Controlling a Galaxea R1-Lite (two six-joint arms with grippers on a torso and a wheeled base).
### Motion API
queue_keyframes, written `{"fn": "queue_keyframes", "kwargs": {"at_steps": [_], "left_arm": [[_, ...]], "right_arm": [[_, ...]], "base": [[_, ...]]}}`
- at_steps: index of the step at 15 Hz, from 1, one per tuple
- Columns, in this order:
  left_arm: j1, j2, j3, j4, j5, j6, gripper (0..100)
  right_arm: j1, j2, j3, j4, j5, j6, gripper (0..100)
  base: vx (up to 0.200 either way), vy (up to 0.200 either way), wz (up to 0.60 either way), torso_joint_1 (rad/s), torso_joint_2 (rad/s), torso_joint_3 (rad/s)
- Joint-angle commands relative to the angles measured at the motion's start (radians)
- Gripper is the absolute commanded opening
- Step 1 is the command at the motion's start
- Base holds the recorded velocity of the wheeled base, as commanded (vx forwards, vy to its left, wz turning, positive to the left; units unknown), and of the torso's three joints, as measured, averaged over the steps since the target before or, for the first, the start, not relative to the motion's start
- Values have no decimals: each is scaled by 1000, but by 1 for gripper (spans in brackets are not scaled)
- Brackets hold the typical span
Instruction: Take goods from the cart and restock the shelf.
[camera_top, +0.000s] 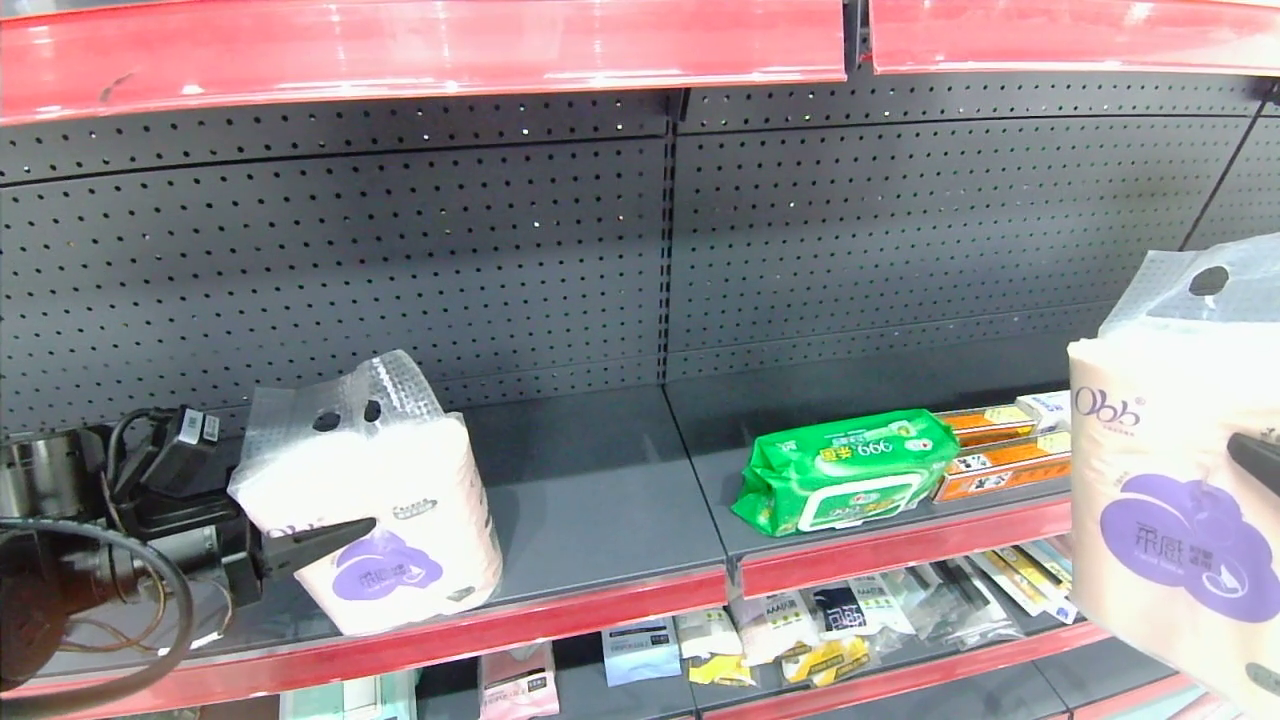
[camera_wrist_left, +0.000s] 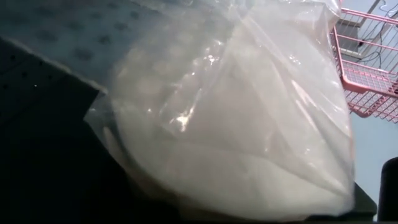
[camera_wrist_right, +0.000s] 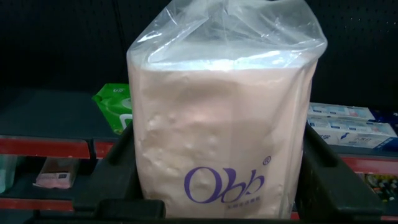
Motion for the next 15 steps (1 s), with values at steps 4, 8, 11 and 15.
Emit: {"fn": "queue_keyframes", "kwargs": {"at_steps": [4, 8, 11, 15], "left_arm": [[7, 10, 15, 0, -3, 1, 0], [6, 37, 17, -2, -7, 47, 0], [6, 42, 21, 0, -10, 65, 0], [6, 43, 12, 0, 1, 63, 0]], "right_arm": [[1, 4, -7, 0, 0, -1, 0], [1, 12, -14, 0, 0, -1, 0], [1, 10, -14, 0, -1, -1, 0], [1, 10, -14, 0, -3, -1, 0]], "base": [[0, 0, 0, 0, 0, 0], [0, 0, 0, 0, 0, 0], [0, 0, 0, 0, 0, 0], [0, 0, 0, 0, 0, 0]]}}
